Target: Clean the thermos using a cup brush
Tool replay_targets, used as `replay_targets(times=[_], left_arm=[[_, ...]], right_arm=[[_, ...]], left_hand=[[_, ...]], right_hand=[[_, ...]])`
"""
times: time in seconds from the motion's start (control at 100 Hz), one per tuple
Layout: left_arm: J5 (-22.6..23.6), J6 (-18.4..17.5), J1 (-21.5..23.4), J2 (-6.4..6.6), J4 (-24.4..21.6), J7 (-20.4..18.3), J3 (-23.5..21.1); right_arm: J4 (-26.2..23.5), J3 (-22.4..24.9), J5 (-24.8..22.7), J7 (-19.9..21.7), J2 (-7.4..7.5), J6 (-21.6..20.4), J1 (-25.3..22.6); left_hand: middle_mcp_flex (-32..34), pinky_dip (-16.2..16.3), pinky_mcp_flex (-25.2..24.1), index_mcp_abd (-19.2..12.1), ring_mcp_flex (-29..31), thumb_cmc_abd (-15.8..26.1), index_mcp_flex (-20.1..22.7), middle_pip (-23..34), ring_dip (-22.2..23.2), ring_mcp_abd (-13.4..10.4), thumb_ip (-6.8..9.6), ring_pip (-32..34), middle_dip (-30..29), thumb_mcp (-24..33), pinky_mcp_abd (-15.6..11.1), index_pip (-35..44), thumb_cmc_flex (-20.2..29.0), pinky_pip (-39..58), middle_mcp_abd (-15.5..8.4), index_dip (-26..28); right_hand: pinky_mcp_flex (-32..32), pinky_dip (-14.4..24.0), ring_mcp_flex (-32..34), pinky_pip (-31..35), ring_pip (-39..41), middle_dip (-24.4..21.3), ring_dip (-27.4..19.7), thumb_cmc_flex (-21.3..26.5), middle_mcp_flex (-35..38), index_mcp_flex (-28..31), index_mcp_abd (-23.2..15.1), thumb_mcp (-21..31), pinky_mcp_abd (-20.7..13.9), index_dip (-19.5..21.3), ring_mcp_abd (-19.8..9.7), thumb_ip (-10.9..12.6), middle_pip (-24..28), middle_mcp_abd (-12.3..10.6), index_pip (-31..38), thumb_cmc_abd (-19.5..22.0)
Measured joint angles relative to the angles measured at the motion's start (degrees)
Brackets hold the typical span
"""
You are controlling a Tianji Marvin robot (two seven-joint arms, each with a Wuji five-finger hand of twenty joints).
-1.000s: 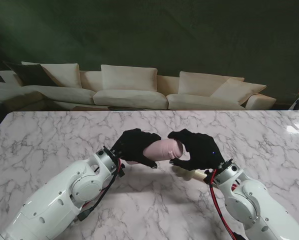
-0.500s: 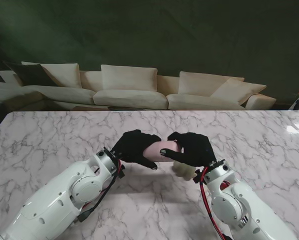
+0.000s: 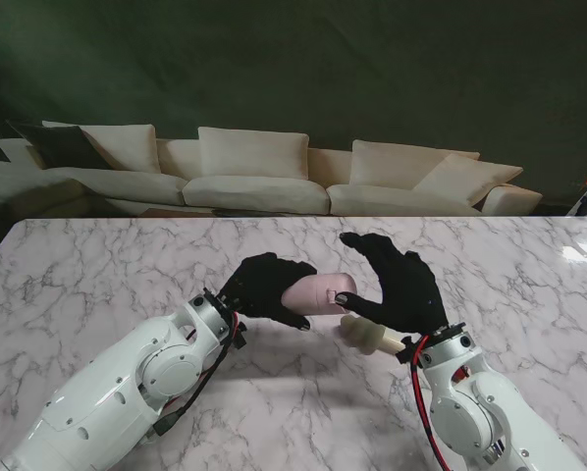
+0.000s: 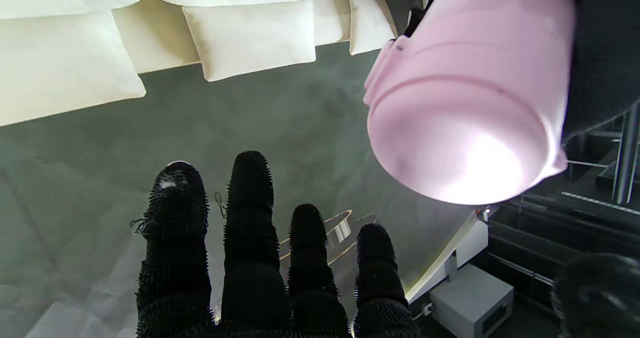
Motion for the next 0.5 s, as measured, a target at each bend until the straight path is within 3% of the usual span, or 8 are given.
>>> replay_targets(times=[0.15,0.26,0.41,0.5], left_arm=[[-1.3,0.0,-0.1,-0.31,0.4,1.2,0.2],[-6.9,-0.3,-0.3,-1.00,1.5,2.1,0.8],[-8.5,-0.6,-0.7,-2.03,2.8,3.0,1.6],[-8.8,-0.6,-1.1,-2.43,3.7,4.0,2.4]], right_arm=[[-1.0,1.6,0.1,-0.4,-0.18,0.4,-2.1],[-1.4,2.3,1.3,-0.6,-0.35,1.0,-3.2],[-2.1,2.7,4.9,4.0,-0.41,2.0,-3.7],[-2.0,2.5,4.8,4.1,-0.41,2.5,-3.6]], left_hand=[[0.0,0.0,0.0,0.0,0.0,0.0,0.0,0.0,0.0,0.0,0.00,0.0,0.0,0.0,0.0,0.0,0.0,0.0,0.0,0.0],[0.0,0.0,0.0,0.0,0.0,0.0,0.0,0.0,0.0,0.2,0.00,0.0,-0.2,0.0,0.1,0.0,0.0,0.0,0.0,-0.2],[0.0,0.0,-0.3,0.0,0.0,0.0,0.0,-0.5,-0.2,0.3,0.00,-0.1,-0.7,0.0,0.2,-0.1,0.0,0.0,0.0,-0.2],[0.0,0.0,-0.5,0.0,0.0,0.0,0.0,-0.6,-0.2,0.4,0.00,-0.2,-0.7,0.0,0.3,-0.1,0.1,0.0,0.0,-0.2]], right_hand=[[0.0,0.0,-0.1,-0.6,-0.3,-0.4,-0.6,0.0,0.0,0.0,0.2,0.0,-0.6,0.0,0.0,0.0,0.0,0.1,0.0,0.0],[-0.1,0.0,-0.1,-0.7,-0.3,-0.5,-0.7,0.0,0.0,0.0,0.2,0.0,-0.6,0.5,0.0,0.0,-0.1,0.1,-0.1,0.0],[-0.2,0.3,-0.1,-0.8,0.1,-1.0,-0.7,1.6,-1.6,0.0,0.2,0.1,-0.6,0.6,0.0,0.0,-1.0,0.6,-0.8,0.0],[-0.3,0.7,-0.8,-0.8,0.4,-1.1,-0.7,1.6,-2.2,0.0,0.2,-0.1,-0.6,0.6,0.1,0.0,-1.1,0.6,-1.5,0.0]])
